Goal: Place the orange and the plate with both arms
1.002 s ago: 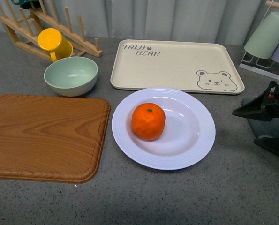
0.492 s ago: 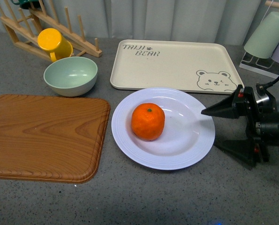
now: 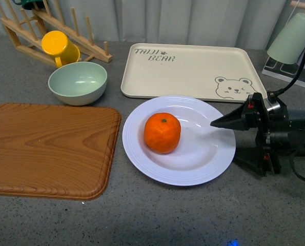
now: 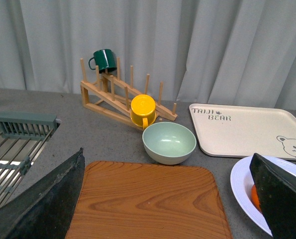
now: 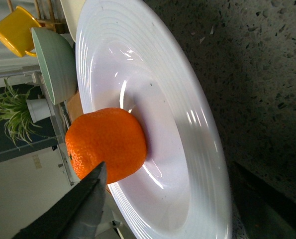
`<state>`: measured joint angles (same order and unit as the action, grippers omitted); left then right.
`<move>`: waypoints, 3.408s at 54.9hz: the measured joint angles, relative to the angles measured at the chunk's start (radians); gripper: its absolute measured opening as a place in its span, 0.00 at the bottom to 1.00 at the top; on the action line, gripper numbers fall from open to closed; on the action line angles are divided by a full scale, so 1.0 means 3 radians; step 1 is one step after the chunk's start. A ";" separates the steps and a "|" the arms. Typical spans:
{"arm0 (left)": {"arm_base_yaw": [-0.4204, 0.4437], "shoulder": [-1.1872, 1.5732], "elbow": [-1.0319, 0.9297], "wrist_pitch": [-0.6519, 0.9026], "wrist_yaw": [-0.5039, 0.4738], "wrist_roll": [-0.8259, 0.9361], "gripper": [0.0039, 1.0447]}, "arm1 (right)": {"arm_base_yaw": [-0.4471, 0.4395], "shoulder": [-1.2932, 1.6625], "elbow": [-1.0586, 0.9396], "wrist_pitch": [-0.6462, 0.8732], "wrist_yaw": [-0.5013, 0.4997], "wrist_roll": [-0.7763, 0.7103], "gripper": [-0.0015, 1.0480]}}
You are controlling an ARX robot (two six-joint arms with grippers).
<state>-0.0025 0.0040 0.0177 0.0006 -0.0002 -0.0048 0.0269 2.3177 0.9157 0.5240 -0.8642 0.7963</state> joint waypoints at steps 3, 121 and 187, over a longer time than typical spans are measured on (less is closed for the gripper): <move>0.0000 0.0000 0.0000 0.0000 0.0000 0.0000 0.94 | -0.0001 0.0000 0.0009 -0.0036 0.0032 -0.0008 0.55; 0.0000 0.0000 0.0000 0.0000 0.0000 0.0000 0.94 | 0.0352 0.1197 0.2012 0.1076 0.0814 0.1284 0.08; 0.0000 0.0000 0.0000 0.0000 0.0000 0.0000 0.94 | -0.0284 -0.3815 -0.2520 0.0717 0.2450 -0.3334 0.91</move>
<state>-0.0025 0.0040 0.0177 0.0006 -0.0002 -0.0048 -0.0582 1.1732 0.1596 0.7391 -0.1291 -0.2039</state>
